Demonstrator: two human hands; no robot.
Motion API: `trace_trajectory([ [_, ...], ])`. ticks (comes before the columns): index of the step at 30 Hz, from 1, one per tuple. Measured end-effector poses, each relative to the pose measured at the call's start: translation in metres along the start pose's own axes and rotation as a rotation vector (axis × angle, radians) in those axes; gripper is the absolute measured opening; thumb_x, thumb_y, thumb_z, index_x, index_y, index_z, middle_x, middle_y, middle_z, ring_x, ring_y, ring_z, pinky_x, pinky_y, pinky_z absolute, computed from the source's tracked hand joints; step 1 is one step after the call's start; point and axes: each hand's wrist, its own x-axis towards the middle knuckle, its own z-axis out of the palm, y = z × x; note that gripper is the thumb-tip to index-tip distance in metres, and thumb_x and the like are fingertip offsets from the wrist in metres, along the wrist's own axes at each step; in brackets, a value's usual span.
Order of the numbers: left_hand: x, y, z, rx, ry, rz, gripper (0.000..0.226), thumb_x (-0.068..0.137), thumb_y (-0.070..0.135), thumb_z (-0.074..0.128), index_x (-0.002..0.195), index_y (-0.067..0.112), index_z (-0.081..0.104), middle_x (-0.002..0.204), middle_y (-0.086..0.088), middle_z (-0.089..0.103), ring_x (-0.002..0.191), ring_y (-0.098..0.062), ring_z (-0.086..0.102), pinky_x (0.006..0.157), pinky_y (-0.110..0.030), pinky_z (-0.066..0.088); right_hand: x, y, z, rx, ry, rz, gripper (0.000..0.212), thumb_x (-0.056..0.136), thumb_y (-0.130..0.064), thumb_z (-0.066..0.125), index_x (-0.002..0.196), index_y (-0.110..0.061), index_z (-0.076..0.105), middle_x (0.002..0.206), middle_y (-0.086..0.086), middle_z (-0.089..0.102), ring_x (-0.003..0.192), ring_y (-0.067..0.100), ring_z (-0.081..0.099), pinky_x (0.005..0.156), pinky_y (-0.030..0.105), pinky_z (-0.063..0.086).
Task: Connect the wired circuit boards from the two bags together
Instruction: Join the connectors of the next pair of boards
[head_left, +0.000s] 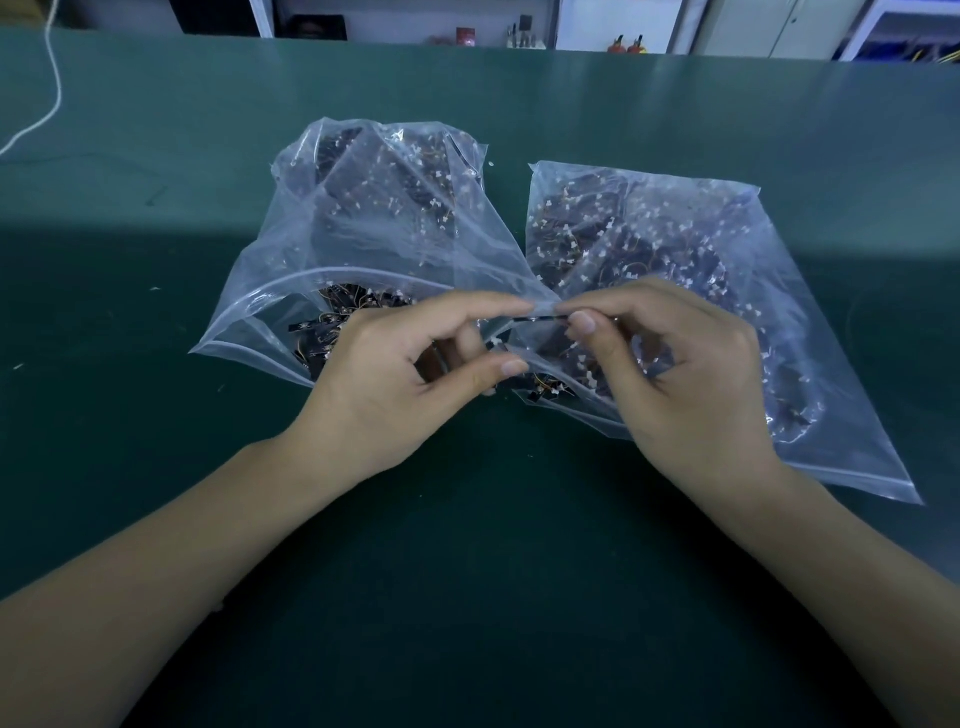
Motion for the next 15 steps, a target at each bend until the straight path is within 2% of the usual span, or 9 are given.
trace_trajectory([
  [4,0.001,0.000,-0.002,0.006,-0.025,0.011,0.032,0.097,0.026,0.080,0.127,0.016,0.073,0.073,0.005,0.071,0.066,-0.020,0.068,0.064,-0.039,0.055,0.001,0.001,-0.001,-0.011,0.009,0.036,0.012,0.106,-0.017,0.069,0.108,-0.015,0.081,0.089,-0.008,0.071,0.080,0.002,0.060,0.076,0.008,0.039],
  [6,0.002,-0.001,-0.005,0.102,-0.091,0.061,0.028,0.096,0.029,0.082,0.121,0.017,0.076,0.074,0.008,0.070,0.065,-0.011,0.064,0.064,-0.033,0.056,0.001,0.000,0.000,-0.007,0.013,0.029,0.012,0.105,-0.017,0.070,0.107,-0.014,0.081,0.090,-0.011,0.070,0.080,-0.001,0.059,0.076,0.008,0.039],
  [9,0.002,-0.003,-0.011,0.289,-0.164,0.132,0.027,0.093,0.039,0.084,0.112,0.020,0.080,0.078,0.014,0.069,0.067,-0.006,0.060,0.061,-0.034,0.057,0.000,-0.001,0.002,0.007,-0.004,0.004,0.011,0.104,-0.014,0.071,0.105,-0.011,0.081,0.093,-0.017,0.068,0.080,-0.004,0.059,0.076,0.007,0.040],
  [12,0.002,0.000,-0.013,0.382,-0.074,0.149,0.029,0.096,0.046,0.078,0.089,0.019,0.073,0.074,0.022,0.060,0.064,0.001,0.054,0.055,-0.030,0.053,0.000,-0.001,0.001,0.013,-0.018,0.013,0.010,0.104,-0.014,0.071,0.102,-0.011,0.080,0.093,-0.016,0.068,0.080,-0.002,0.058,0.076,0.007,0.039],
  [14,0.002,0.002,-0.011,0.373,0.031,0.116,0.031,0.101,0.045,0.072,0.086,0.018,0.067,0.070,0.026,0.051,0.060,0.003,0.049,0.053,-0.027,0.047,0.000,-0.002,0.001,0.026,-0.038,0.008,0.011,0.104,-0.014,0.070,0.100,-0.010,0.079,0.093,-0.012,0.070,0.079,0.001,0.059,0.076,0.009,0.040],
  [15,0.002,0.002,-0.011,0.346,0.061,0.095,0.028,0.103,0.043,0.069,0.090,0.019,0.066,0.071,0.025,0.052,0.059,0.002,0.050,0.054,-0.028,0.046,0.000,-0.002,0.001,0.036,-0.055,-0.004,0.011,0.104,-0.014,0.070,0.098,-0.009,0.078,0.092,-0.010,0.070,0.079,0.004,0.060,0.076,0.012,0.042],
])
